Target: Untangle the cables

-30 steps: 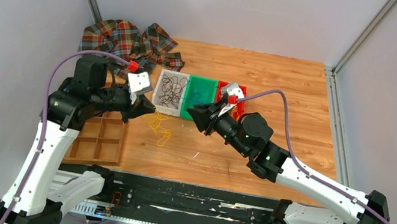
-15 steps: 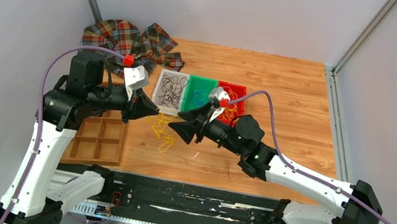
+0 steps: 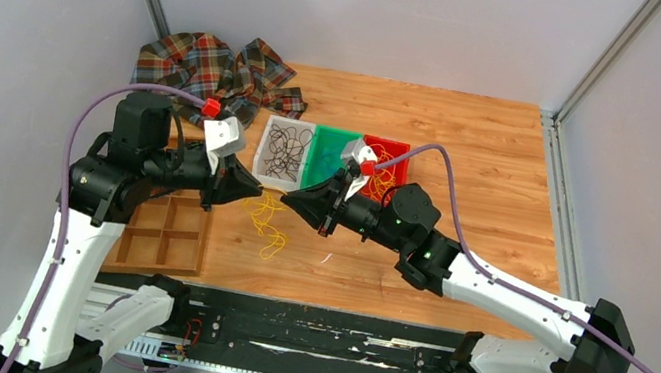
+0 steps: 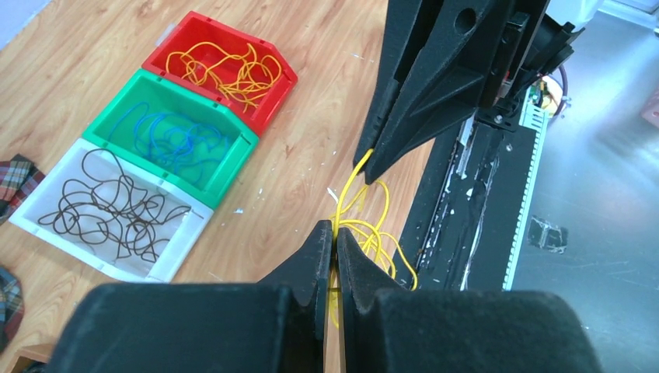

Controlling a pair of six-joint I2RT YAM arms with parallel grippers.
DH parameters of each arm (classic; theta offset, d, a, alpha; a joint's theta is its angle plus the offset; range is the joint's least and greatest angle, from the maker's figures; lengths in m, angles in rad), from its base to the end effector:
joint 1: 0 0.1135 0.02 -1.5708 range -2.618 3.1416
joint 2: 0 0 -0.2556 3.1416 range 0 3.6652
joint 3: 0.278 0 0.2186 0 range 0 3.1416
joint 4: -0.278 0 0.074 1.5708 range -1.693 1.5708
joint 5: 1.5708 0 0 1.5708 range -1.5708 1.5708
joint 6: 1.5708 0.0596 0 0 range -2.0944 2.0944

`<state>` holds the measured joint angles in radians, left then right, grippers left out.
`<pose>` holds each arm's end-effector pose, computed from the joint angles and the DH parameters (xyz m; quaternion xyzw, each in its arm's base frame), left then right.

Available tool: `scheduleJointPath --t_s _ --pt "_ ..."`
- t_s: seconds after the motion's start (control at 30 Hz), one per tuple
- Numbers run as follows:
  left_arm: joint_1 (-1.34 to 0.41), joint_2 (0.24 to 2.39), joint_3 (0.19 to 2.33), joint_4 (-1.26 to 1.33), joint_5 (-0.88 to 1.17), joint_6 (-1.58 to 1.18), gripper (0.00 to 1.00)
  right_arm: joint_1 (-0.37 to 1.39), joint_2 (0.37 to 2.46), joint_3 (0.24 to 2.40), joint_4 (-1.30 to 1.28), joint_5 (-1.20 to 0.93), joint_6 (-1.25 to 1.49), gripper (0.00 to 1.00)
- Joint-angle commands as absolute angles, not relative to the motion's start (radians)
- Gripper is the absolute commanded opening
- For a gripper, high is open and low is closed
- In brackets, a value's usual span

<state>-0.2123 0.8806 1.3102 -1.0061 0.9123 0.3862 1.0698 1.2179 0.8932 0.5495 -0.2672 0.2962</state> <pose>0.1035 -0.0705 0.3925 0.4334 0.6921 -0.3485 0.4602 0.1198 0.2516 0.3725 -0.3295 0.5328 0.5535 0.5487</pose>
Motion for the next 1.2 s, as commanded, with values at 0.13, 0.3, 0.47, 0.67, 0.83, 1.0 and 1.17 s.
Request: scheduleJointPath --t_s 0.13,0.3,0.47,0.67,0.83,1.0,1.17 --pt "-0.212 0.868 1.296 -1.006 0.916 0.396 0.34 1.069 1.232 0.980 0.489 -0.316 0.293 0.01" --pt "-0.213 0.881 1.276 -1.005 0.947 0.415 0.57 1.069 1.250 1.018 0.460 -0.349 0.308 0.01" --pt "-0.213 0.892 1.260 -1.005 0.972 0.444 0.57 1.069 1.259 1.025 0.455 -0.368 0.323 0.01" --pt "-0.213 0.895 1.254 -1.006 0.937 0.481 0.46 1.069 1.264 1.034 0.446 -0.390 0.323 0.00" --pt "-0.213 0.881 1.254 -1.008 0.923 0.513 0.14 1.069 1.274 1.041 0.452 -0.414 0.335 0.01" --pt "-0.212 0.870 1.247 -1.008 0.943 0.509 0.08 1.069 1.287 1.047 0.453 -0.445 0.357 0.01" --pt "-0.213 0.851 1.252 -1.007 0.975 0.506 0.01 1.065 1.231 1.037 0.394 -0.358 0.327 0.37"
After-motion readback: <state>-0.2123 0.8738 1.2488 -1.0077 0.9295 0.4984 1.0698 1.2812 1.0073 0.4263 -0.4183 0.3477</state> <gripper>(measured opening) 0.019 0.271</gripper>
